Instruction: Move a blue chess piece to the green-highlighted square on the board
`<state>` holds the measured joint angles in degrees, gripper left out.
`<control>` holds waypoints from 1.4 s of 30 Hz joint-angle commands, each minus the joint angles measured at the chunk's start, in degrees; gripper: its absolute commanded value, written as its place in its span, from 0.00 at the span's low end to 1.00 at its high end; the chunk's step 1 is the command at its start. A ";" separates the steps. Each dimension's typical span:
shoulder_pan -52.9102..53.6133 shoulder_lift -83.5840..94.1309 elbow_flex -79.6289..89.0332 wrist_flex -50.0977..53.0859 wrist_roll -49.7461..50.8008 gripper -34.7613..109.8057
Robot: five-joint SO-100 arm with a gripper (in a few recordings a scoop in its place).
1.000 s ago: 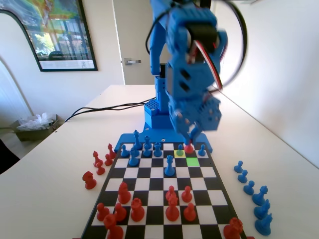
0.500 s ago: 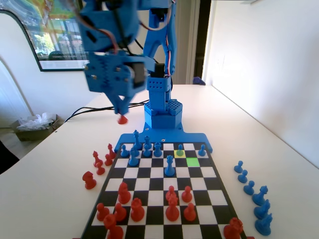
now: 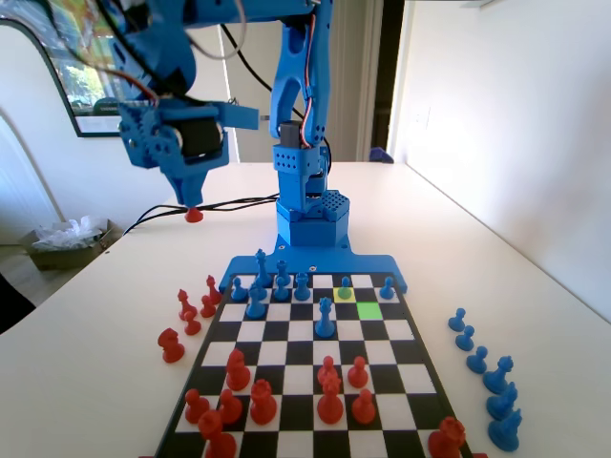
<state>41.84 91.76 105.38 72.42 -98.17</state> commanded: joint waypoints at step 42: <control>-0.35 -23.47 2.11 -29.18 -5.62 0.25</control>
<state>40.43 66.62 108.19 42.63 -102.74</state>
